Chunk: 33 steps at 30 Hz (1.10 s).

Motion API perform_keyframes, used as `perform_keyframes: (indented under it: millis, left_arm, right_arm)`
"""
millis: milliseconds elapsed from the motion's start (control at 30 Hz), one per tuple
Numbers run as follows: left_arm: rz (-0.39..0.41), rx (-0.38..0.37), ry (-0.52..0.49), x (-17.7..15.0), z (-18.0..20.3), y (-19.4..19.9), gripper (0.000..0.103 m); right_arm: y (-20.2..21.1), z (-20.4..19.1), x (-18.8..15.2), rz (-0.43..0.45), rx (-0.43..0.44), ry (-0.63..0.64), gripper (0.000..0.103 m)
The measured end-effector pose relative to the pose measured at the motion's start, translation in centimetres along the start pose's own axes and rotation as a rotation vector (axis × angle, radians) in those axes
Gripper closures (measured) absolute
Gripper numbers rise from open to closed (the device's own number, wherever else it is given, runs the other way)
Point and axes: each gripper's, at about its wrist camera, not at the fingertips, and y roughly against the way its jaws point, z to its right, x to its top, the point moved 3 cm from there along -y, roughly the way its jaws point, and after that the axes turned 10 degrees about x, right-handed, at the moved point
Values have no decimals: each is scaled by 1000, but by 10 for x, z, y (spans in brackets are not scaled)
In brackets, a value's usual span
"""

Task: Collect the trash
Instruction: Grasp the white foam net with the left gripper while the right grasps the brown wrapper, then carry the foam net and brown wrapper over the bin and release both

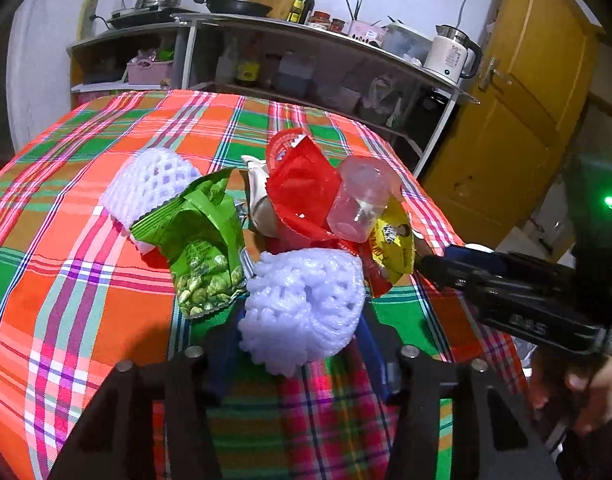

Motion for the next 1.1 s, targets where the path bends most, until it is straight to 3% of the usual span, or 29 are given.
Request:
perform_keyframes:
  millis: [167, 300, 1100]
  left_arm:
    - [17, 1, 4, 0, -1, 4, 59]
    - [34, 24, -9, -2, 1, 9, 62]
    - [144, 21, -94, -19, 45, 94, 65]
  right_arm:
    - [-4, 1, -3, -19, 20, -24, 61]
    - [1, -2, -8, -15, 29, -33, 77]
    - [119, -14, -63, 180, 43, -114, 79]
